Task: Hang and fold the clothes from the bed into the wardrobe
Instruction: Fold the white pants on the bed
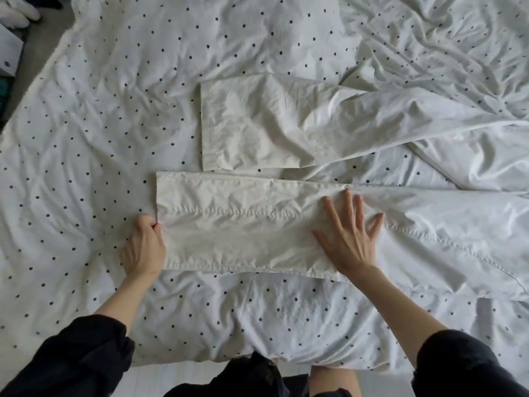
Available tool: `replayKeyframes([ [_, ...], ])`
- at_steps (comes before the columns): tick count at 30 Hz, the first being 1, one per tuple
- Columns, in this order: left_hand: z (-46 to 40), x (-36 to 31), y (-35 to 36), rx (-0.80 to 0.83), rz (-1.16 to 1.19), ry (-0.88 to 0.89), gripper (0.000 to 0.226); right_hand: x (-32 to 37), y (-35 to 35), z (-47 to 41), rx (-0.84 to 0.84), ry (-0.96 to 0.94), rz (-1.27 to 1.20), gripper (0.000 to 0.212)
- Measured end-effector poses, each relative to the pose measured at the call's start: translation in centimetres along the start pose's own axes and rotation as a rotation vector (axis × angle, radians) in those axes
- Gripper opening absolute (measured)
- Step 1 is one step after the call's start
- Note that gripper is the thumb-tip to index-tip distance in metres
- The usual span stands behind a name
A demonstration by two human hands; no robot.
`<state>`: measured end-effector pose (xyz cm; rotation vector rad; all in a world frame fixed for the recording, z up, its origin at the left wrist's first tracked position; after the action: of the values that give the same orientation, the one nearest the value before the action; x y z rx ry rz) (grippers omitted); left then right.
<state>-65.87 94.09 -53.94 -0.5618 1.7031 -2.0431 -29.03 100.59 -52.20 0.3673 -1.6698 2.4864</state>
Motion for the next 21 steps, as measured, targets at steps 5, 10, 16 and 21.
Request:
replayKeyframes([
  [5,-2.4,-4.5,-1.4,-0.140,0.143,-0.046,0.024,1.0,-1.5,-1.7,-0.141,-0.124,0.011,0.061],
  [10,-6.9,-9.8,-4.7,-0.223,0.230,-0.076,0.032,2.5,-5.3,-7.3,-0.271,-0.194,0.049,0.054],
  [16,-13.4,-15.3,-6.4,0.354,0.239,-0.117,0.044,3.2,-6.1,-11.5,-0.147,-0.243,0.237,0.071],
  [21,-15.3,-16.5,-8.7,0.416,0.829,-0.232,0.013,2.5,-6.3,-12.8,-0.236,-0.264,0.215,0.064],
])
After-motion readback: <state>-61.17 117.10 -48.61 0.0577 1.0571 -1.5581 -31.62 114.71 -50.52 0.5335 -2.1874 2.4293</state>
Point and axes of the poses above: each hand's wrist, its own z-axis away from the middle knuckle, its own y-axis out of the palm, x = y × z, the point moved 1 cm from there along -z, towards the middle knuckle, and after that the axes turned 11 degrees about -z, right-handed, at the moved point
